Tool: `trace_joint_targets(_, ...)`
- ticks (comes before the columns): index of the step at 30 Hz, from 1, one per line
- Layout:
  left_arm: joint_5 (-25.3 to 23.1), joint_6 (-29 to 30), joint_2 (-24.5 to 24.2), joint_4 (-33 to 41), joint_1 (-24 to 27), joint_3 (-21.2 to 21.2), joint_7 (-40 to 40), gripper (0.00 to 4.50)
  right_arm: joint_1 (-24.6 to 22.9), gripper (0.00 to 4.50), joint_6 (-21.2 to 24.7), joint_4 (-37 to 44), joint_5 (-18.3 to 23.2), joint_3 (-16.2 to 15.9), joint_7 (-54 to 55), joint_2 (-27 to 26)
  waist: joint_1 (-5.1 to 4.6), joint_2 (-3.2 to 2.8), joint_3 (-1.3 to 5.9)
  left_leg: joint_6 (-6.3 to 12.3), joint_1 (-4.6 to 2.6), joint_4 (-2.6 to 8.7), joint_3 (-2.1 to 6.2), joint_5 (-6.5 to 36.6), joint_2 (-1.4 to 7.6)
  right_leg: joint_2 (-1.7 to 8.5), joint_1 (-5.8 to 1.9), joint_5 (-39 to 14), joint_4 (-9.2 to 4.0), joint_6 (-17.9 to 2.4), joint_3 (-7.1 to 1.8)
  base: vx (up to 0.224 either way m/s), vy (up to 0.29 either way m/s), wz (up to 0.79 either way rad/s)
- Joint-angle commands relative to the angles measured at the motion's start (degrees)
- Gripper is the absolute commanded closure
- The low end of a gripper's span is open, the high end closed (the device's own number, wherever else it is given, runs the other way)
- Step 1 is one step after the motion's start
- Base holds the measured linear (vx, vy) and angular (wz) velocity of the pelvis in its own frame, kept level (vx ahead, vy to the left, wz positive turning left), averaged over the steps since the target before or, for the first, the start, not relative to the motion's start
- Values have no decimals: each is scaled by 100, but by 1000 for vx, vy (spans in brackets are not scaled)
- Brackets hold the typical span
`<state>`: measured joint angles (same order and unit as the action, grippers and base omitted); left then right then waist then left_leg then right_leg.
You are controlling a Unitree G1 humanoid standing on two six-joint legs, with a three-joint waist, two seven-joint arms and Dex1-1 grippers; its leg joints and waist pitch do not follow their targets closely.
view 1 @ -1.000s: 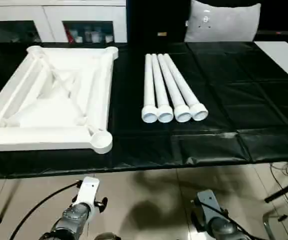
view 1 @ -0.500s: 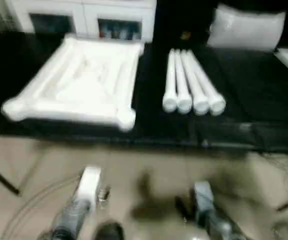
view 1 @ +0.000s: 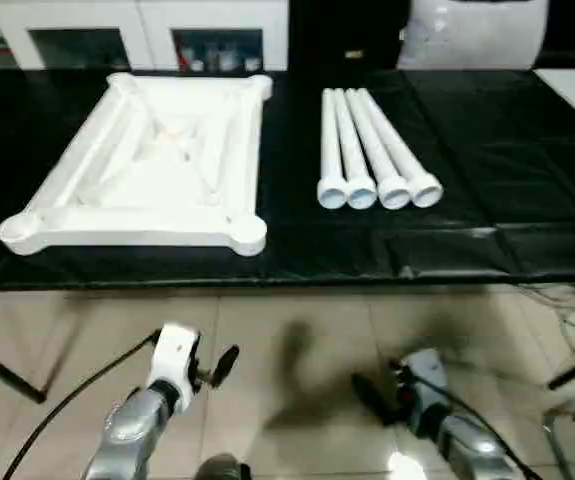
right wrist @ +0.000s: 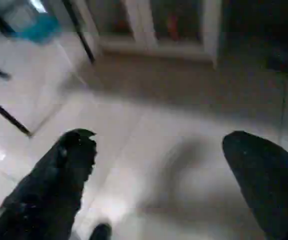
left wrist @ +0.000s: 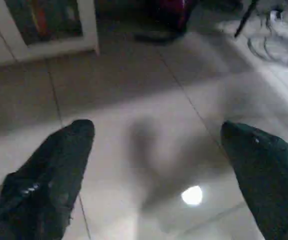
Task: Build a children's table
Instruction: Move to table
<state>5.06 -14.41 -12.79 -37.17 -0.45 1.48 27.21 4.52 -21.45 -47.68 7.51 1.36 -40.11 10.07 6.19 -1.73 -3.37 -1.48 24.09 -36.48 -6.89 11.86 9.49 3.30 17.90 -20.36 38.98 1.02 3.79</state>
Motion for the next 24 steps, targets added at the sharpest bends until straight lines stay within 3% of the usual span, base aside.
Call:
trace_joint_targets(1, 218, 196, -141, 722, 215, 144, 68, 1, -334, 0, 277, 1144, 150, -194, -311, 138, -3, 21, 250, 1618, -176, 512, 242, 483, 574, 614, -83, 2432, -432, -1046, -217, 0, 0, 0)
trace_joint_targets(2, 270, 301, -204, 1082, 406, 184, 84, 1, -558, 0, 389, 1649, 181, -265, -338, 208, -24, 24, 233, 1592, -164, 519, 207, 600, 546, 629, -63, 2276, -465, -1097, -236, 0, 0, 0)
trace_joint_targets(3, 449, 615, -316, 1887, 849, 241, 243, 1, -952, 0, 730, 2595, 477, -368, -486, 360, 12, 16, 210, 1482, -151, 547, 203, 716, 543, 631, -81, 2086, -505, -1101, -251, 0, 0, 0)
trace_joint_targets(4, 459, 635, -323, 1939, 878, 244, 253, 1, -978, 0, 753, 2659, 498, -376, -495, 370, -2, 24, 190, 1430, -151, 563, 196, 785, 530, 586, -63, 1996, -511, -1103, -248, 0, 0, 0)
trace_joint_targets(5, 583, 836, -379, 2523, 1182, 265, 331, 1, -1232, 0, 995, 3332, 731, -445, -558, 486, -16, -19, 180, 1362, -167, 584, 195, 868, 518, 579, -46, 1844, -519, -1145, -246, 0, 0, 0)
trace_joint_targets(6, 647, 905, -398, 2783, 1302, 274, 340, 1, -1313, 0, 1058, 3576, 740, -452, -507, 536, -1, -7, 179, 1301, -170, 605, 204, 922, 539, 570, -56, 1727, -545, -1153, -255, 0, 0, 0)
trace_joint_targets(8, 773, 1045, -435, 3275, 1530, 287, 348, 1, -1479, 0, 1225, 4071, 745, -449, -412, 624, -30, -41, 144, 1064, -180, 676, 178, 1275, 529, 550, -15, 1210, -604, -1219, -272, 0, 0, 0)
trace_joint_targets(9, 980, 1523, -551, 4216, 1911, 335, 206, 1, -1730, 0, 1674, 4981, 767, -413, -299, 773, -26, -57, 122, 866, -212, 722, 183, 1456, 547, 529, -6, 987, -630, -1240, -285, 0, 0, 0)
trace_joint_targets(10, 1043, 1787, -597, 4760, 2079, 410, 42, 1, -1838, 0, 1917, 5487, 755, -357, -168, 822, -10, -43, 94, 808, -194, 753, 194, 1541, 553, 512, -25, 935, -644, -1211, -278, 0, 0, 0)
trace_joint_targets(11, 1061, 1890, -610, 4988, 2138, 455, -46, 1, -1874, 0, 2007, 5692, 744, -325, -92, 830, -20, -37, 120, 783, -213, 751, 190, 1478, 532, 494, -33, 1035, -659, -1127, -280, 0, 0, 0)
trace_joint_targets(12, 1097, 2006, -595, 5241, 2117, 526, -183, 1, -1858, 0, 2134, 5922, 705, -200, 202, 724, -16, -54, 115, 734, -212, 753, 164, 1426, 469, 513, -12, 988, -694, -1061, -294, 0, 0, 0)
trace_joint_targets(13, 1117, 2170, -557, 5622, 2064, 631, -399, 1, -1856, 0, 2541, 6340, 835, -57, 598, 624, -32, -49, 105, 648, -220, 773, 148, 1425, 469, 505, 14, 919, -710, -1044, -312, 0, 0, 0)
trace_joint_targets(15, 1074, 2364, -501, 6053, 1971, 736, -648, 1, -1838, 0, 3023, 6747, 975, 124, 1083, 506, 8, -99, 105, 334, -241, 805, 164, 1535, 468, 518, 23, 627, -729, -985, -331, 0, 0, 0)
trace_joint_targets(17, 922, 2526, -382, 6422, 1792, 819, -950, 1, -1801, 0, 3406, 7017, 1182, 361, 1700, 298, -12, -51, 62, 144, -216, 847, 117, 1622, 419, 512, 27, 384, -777, -840, -349, 0, 0, 0)
trace_joint_targets(18, 881, 2549, -349, 6481, 1746, 832, -1017, 1, -1795, 0, 3482, 7061, 1255, 407, 1824, 254, 4, -80, 68, 83, -232, 856, 111, 1603, 402, 510, 24, 319, -786, -781, -361, 0, 0, 0)
trace_joint_targets(19, 787, 2626, -289, 6588, 1664, 851, -1159, 1, -1782, 0, 3634, 7141, 1342, 484, 2029, 177, 2, -63, 95, 9, -266, 852, 95, 1577, 406, 524, 40, 276, -808, -703, -390, 0, 0, 0)
trace_joint_targets(20, 671, 3082, -221, 6775, 1478, 841, -1470, 1, -1725, 0, 3874, 7248, 1265, 590, 2326, 34, 20, -152, 145, -82, -277, 838, 100, 1444, 405, 502, 35, 463, -788, -632, -395, 0, 0, 0)
trace_joint_targets(21, 863, 3416, -245, 6852, 1362, 774, -1530, 1, -1664, 0, 3929, 7249, 1070, 571, 2401, -27, 8, -103, 166, -161, -282, 803, 93, 1285, 386, 476, 53, 791, -749, -587, -394, 0, 0, 0)
trace_joint_targets(22, 902, 3690, -279, 6880, 1189, 662, -1597, 1, -1526, 0, 3991, 7184, 750, 514, 2476, -45, 12, -157, 231, -208, -281, 768, 82, 1096, 355, 463, 28, 1106, -738, -523, -385, 0, 0, 0)
trace_joint_targets(24, 786, 3755, -271, 6843, 905, 459, -1605, 1, -1201, 0, 3943, 6997, 370, 430, 2661, -96, -2, -118, 242, -262, -256, 746, 73, 829, 326, 430, 7, 1473, -705, -419, -371, 0, 0, 0)
